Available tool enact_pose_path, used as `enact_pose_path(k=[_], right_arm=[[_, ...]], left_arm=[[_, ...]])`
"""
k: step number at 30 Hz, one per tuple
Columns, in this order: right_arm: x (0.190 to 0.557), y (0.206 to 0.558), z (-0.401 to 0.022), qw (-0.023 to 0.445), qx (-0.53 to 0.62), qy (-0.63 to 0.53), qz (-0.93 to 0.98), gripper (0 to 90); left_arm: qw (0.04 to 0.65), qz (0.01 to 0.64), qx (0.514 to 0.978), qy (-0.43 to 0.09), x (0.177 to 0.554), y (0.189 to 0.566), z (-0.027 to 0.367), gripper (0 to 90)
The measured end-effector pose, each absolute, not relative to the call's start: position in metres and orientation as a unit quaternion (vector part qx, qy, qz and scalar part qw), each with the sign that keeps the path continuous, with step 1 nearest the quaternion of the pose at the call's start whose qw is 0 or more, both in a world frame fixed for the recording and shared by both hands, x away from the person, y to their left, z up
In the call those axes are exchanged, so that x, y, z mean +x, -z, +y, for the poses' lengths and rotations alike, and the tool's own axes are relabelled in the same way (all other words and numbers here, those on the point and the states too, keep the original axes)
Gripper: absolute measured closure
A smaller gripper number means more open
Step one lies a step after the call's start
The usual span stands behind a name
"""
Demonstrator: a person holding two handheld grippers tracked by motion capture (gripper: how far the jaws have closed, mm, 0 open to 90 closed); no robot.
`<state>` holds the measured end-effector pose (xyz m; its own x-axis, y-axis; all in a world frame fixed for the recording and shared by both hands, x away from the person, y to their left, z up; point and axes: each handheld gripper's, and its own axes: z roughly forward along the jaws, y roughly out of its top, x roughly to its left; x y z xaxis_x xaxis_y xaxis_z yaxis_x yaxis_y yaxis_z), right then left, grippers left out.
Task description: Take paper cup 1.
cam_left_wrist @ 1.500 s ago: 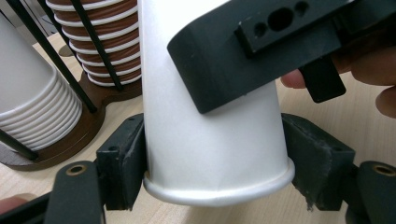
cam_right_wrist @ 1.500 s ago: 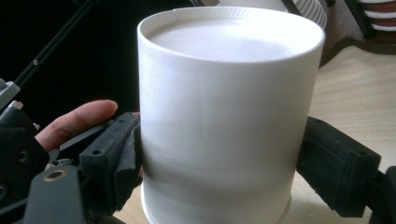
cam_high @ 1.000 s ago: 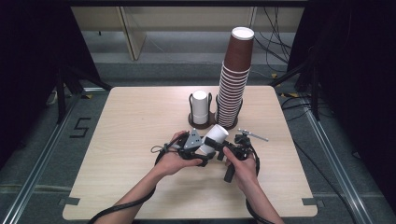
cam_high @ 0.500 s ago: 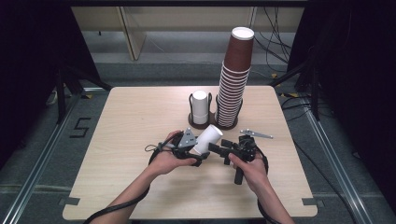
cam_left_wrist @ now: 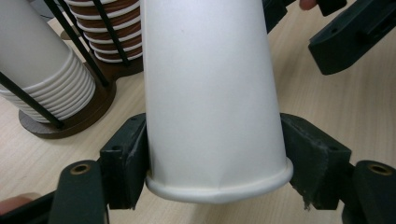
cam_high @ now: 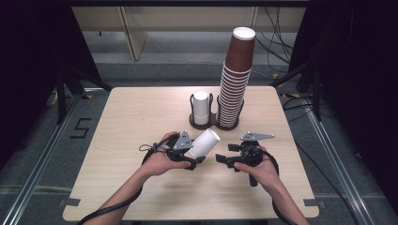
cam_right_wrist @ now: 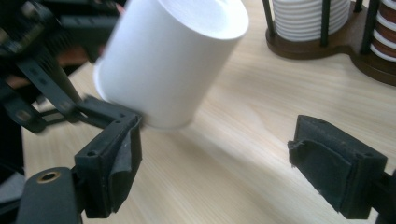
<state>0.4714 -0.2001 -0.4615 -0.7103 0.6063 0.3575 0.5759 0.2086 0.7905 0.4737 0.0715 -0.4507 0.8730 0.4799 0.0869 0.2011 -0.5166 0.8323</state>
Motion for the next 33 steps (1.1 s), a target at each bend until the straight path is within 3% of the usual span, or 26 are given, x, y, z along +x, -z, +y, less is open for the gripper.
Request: enact_pose_path(k=[21,33], right_arm=[[0.475,0.465,-0.211,0.046,0.285,-0.364,0.885,20.1],[0.477,0.462,-0.209,0.016,0.237,-0.321,0.917,21.1]], left_arm=[[0.374,0.141,0.908,-0.125,0.468,0.436,0.081,28.7],[0.341,0.108,0.927,-0.110,0.466,0.431,0.084,28.8]])
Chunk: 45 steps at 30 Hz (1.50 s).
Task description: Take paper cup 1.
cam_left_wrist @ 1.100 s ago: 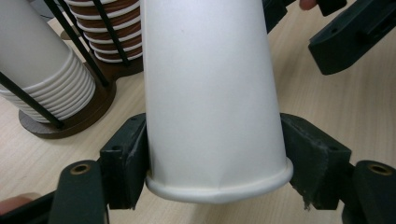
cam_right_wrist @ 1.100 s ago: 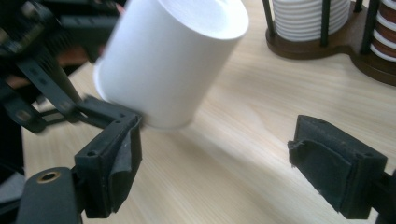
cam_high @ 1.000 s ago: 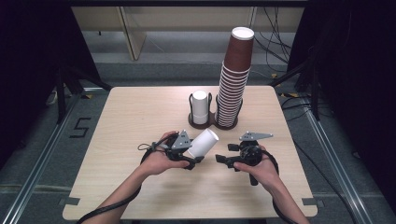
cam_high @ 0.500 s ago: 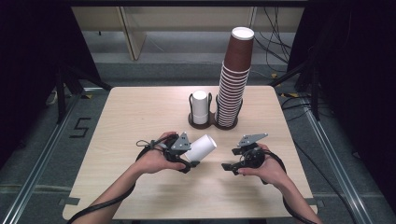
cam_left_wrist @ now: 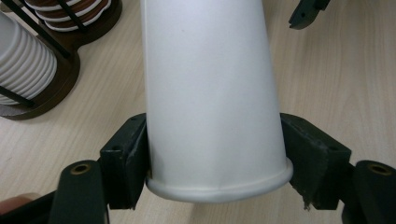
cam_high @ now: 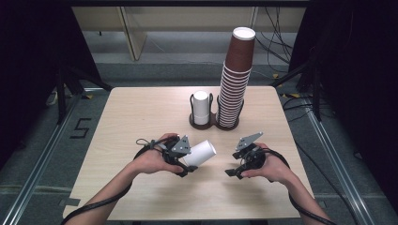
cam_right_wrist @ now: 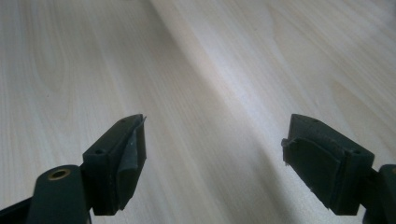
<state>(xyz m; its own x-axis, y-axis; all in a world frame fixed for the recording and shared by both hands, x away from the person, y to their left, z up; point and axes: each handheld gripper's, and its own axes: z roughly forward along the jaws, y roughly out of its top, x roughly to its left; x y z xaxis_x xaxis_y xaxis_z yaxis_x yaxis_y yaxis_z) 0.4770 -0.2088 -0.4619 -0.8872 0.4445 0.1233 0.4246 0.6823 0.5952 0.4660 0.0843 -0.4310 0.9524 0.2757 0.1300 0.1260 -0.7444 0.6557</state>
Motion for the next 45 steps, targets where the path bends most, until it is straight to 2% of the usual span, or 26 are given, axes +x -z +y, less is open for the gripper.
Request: enact_pose_path(k=[6,16,20,22,28,45], right_arm=[[0.477,0.459,-0.207,0.006,0.222,-0.297,0.929,21.5],[0.478,0.453,-0.202,-0.008,0.197,-0.263,0.944,22.8],[0.482,0.453,-0.201,0.002,0.171,-0.256,0.951,22.9],[0.478,0.451,-0.200,-0.011,0.194,-0.242,0.951,23.0],[0.482,0.448,-0.195,0.002,0.156,-0.239,0.958,23.0],[0.480,0.442,-0.183,-0.007,0.141,-0.241,0.960,23.0]], left_arm=[[0.342,0.114,0.927,-0.099,0.463,0.429,0.082,28.8],[0.307,0.090,0.943,-0.087,0.461,0.425,0.080,28.8],[0.293,0.083,0.949,-0.083,0.460,0.424,0.078,28.8],[0.288,0.080,0.951,-0.081,0.460,0.423,0.077,28.8],[0.263,0.061,0.960,-0.077,0.459,0.420,0.075,28.9],[0.197,0.018,0.977,-0.084,0.463,0.410,0.072,29.3]])
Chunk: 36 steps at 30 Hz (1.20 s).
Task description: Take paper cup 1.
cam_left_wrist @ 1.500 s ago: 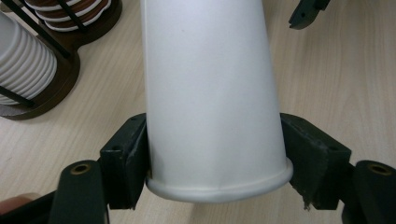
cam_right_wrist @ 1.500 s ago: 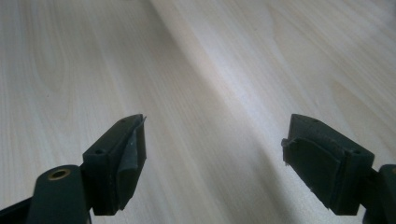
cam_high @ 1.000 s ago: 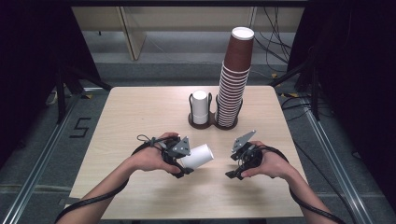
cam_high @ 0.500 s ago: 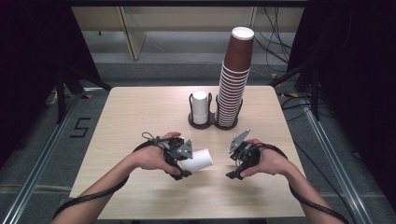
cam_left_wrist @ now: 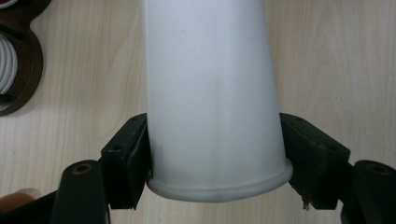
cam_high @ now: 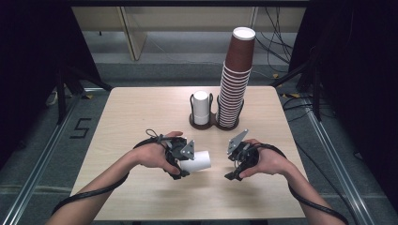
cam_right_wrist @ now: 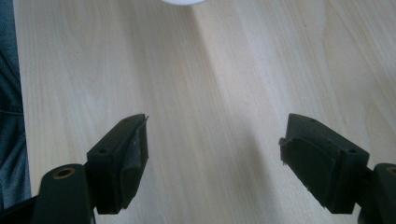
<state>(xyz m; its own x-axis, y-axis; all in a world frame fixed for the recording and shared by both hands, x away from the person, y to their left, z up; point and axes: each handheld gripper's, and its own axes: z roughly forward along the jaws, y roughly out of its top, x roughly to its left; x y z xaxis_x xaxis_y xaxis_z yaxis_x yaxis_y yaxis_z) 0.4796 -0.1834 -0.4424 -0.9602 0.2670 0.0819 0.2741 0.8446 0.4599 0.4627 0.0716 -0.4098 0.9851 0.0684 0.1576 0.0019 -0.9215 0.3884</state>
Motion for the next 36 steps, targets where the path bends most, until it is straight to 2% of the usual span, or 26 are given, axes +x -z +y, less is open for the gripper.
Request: enact_pose_path(k=[15,36], right_arm=[[0.476,0.439,-0.165,0.010,-0.118,0.254,-0.960,22.8],[0.475,0.435,-0.145,0.009,-0.093,0.279,-0.956,22.3]], left_arm=[[0.148,-0.008,0.986,-0.071,0.460,0.410,0.063,29.4],[0.154,-0.019,0.986,-0.064,0.458,0.414,0.052,29.4]])
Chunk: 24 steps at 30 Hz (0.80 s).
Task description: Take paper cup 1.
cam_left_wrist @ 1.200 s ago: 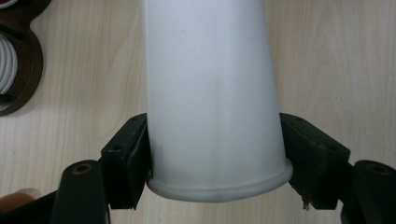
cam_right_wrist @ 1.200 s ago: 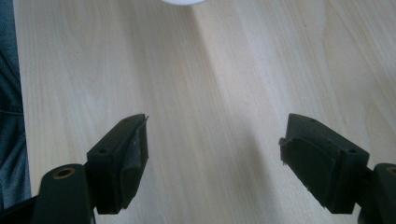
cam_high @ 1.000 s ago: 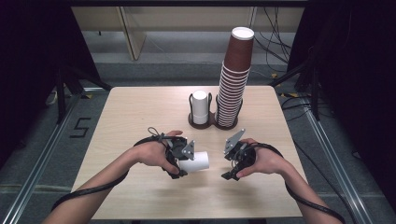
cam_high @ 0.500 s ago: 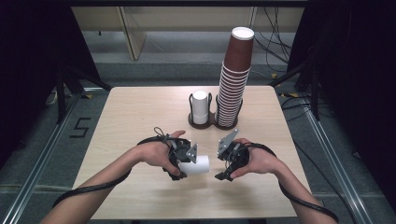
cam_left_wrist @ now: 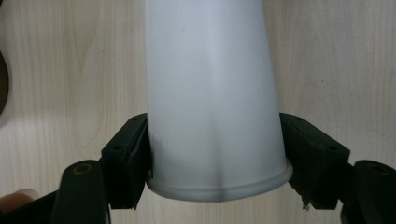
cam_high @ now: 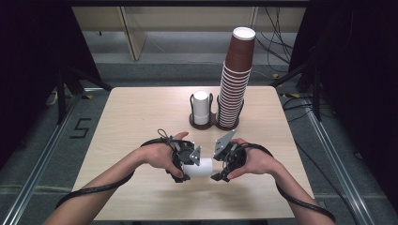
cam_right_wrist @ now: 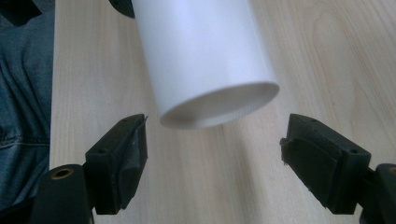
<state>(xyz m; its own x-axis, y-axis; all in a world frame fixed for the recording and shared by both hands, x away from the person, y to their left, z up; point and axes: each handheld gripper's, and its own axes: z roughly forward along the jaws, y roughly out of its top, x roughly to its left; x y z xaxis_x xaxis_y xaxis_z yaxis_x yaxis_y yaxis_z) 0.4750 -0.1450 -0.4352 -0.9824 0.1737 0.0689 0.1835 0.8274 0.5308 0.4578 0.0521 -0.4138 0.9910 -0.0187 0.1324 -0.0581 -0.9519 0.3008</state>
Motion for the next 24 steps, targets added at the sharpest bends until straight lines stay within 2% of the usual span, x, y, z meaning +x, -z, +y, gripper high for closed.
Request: enact_pose_path(k=[11,12,20,21,24], right_arm=[[0.473,0.432,-0.138,0.019,-0.091,0.286,-0.954,22.0],[0.473,0.432,-0.137,0.019,-0.093,0.285,-0.954,22.0],[0.471,0.433,-0.132,0.020,-0.090,0.282,-0.955,21.9],[0.472,0.434,-0.131,0.019,-0.078,0.288,-0.954,21.9],[0.471,0.434,-0.129,0.015,-0.083,0.286,-0.955,21.9]], left_arm=[[0.155,-0.028,0.986,-0.061,0.457,0.413,0.047,29.6],[0.160,-0.046,0.984,-0.063,0.459,0.413,0.045,29.6],[0.166,-0.048,0.982,-0.071,0.458,0.415,0.042,29.7],[0.161,-0.032,0.985,-0.058,0.456,0.415,0.043,29.7],[0.166,-0.038,0.984,-0.057,0.456,0.416,0.043,29.8]])
